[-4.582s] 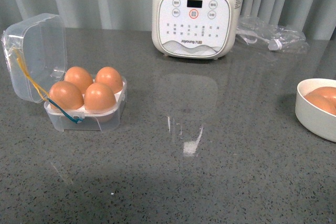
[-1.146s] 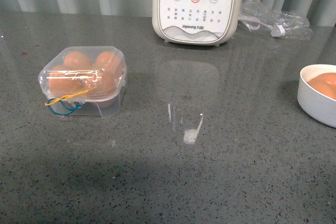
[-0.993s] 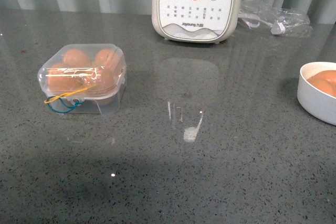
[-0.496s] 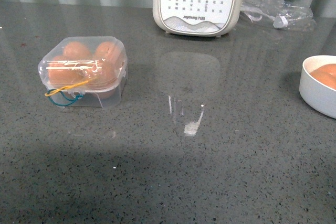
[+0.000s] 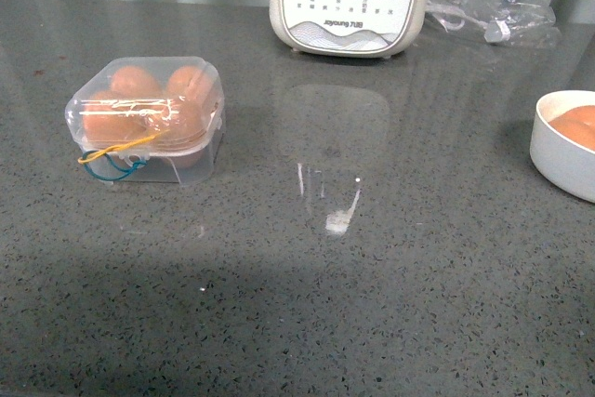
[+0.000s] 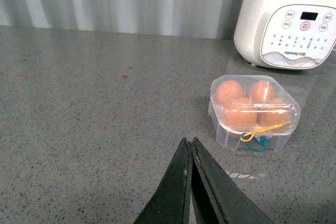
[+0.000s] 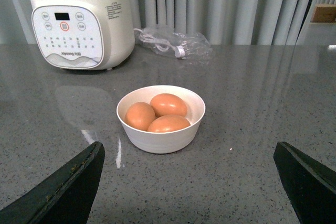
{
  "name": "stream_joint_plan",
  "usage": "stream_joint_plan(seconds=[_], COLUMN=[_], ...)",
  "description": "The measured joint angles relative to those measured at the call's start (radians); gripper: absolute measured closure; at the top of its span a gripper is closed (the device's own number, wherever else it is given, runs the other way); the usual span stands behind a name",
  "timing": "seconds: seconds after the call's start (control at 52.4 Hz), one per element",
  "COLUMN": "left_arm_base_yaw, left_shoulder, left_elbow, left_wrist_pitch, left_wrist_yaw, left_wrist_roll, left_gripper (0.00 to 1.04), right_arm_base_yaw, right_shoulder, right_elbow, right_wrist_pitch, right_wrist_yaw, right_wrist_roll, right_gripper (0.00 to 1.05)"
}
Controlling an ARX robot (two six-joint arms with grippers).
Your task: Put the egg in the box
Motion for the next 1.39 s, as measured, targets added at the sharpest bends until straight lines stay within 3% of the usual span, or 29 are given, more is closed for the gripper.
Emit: stream_joint_plan(seconds=[0.286, 0.42, 0.63, 0.726, 1.203, 1.241, 1.394], left_arm_base_yaw=[0.000, 0.000, 0.000, 0.000, 0.000, 0.000, 0.000], left_shoulder=[-0.062, -0.198, -0.226, -0.226, -0.226, -0.226, -0.226], left_elbow=[0.000, 0.001, 0.001, 0.001, 0.001, 0.001, 0.001], left_wrist_pitch=[-0.062, -0.225, -0.233, -0.233, -0.233, -0.233, -0.233], left_wrist_yaw=[0.000, 0.000, 0.000, 0.000, 0.000, 0.000, 0.000], left_wrist_roll=[0.000, 0.000, 0.000, 0.000, 0.000, 0.000, 0.000], left_gripper=[1.01, 1.01, 1.01, 0.80, 0.09, 0.05, 0.07], right_arm_base_yaw=[0.000, 0.000, 0.000, 0.000, 0.000, 0.000, 0.000], right_shoulder=[0.000, 0.000, 0.000, 0.000, 0.000, 0.000, 0.000], right_elbow=[0.000, 0.000, 0.000, 0.000, 0.000, 0.000, 0.000], right_wrist_pitch=[0.000, 0.000, 0.000, 0.000, 0.000, 0.000, 0.000], right_wrist_yaw=[0.000, 0.000, 0.000, 0.000, 0.000, 0.000, 0.000], right_wrist_roll=[0.000, 0.000, 0.000, 0.000, 0.000, 0.000, 0.000], right_gripper=[0.07, 0.07, 0.07, 0.07, 0.07, 0.07, 0.07])
